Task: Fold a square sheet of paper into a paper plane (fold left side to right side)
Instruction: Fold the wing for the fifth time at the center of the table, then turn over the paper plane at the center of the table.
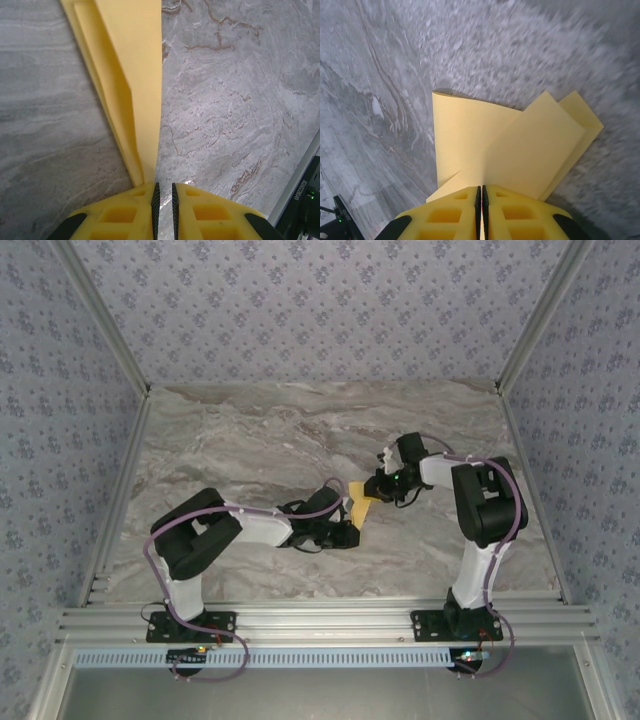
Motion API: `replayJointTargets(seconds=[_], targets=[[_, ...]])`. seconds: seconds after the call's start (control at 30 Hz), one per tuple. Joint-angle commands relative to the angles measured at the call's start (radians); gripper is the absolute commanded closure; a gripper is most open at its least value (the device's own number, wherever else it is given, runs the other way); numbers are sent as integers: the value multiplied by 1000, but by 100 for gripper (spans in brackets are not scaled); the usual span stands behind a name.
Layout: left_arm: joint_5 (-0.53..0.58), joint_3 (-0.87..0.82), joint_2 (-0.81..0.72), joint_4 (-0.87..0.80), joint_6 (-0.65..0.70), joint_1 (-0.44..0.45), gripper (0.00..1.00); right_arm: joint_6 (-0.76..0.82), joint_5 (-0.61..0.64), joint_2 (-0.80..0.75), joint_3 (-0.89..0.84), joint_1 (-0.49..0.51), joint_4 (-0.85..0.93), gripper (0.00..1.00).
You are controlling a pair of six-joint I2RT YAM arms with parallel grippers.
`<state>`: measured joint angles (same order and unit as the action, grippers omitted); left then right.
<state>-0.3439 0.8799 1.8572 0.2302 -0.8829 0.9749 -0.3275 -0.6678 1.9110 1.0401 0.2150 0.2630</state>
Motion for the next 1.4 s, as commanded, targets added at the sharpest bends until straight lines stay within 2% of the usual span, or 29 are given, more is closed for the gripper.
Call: replayJointTargets(seconds=[0.0,0.27,0.4,0.5,0.57,0.63,0.83,0.93,1.07,1.23,1.37], targets=[[39,-43,31,-103,8,4,84,30,59,42,43,-44,-37,85],[34,-54,13,-81,4,3,84,29,29,62,78,-57,-20,85],[38,-69,-56,-78,16,1,84,33,1,36,66,-51,-11,84],[62,-83,-149,-95,36,-7,81,32,16,-42,45,-52,-7,82],[98,-93,-219,-131,51,-13,78,33,72,-119,33,-53,9,79],[156,-100,-296,-182,71,-22,76,35,156,-201,23,-51,39,70],[366,-138,-506,-318,89,-43,58,-7,497,-373,-3,19,213,48],[428,-149,-566,-355,88,-47,54,-61,548,-390,-60,80,218,40],[439,-174,-595,-346,73,-47,52,-106,521,-326,-76,175,180,39],[438,-211,-607,-322,52,-47,52,-129,572,-231,-39,234,185,41],[440,-239,-629,-305,38,-47,52,-131,607,-208,-28,252,206,60]])
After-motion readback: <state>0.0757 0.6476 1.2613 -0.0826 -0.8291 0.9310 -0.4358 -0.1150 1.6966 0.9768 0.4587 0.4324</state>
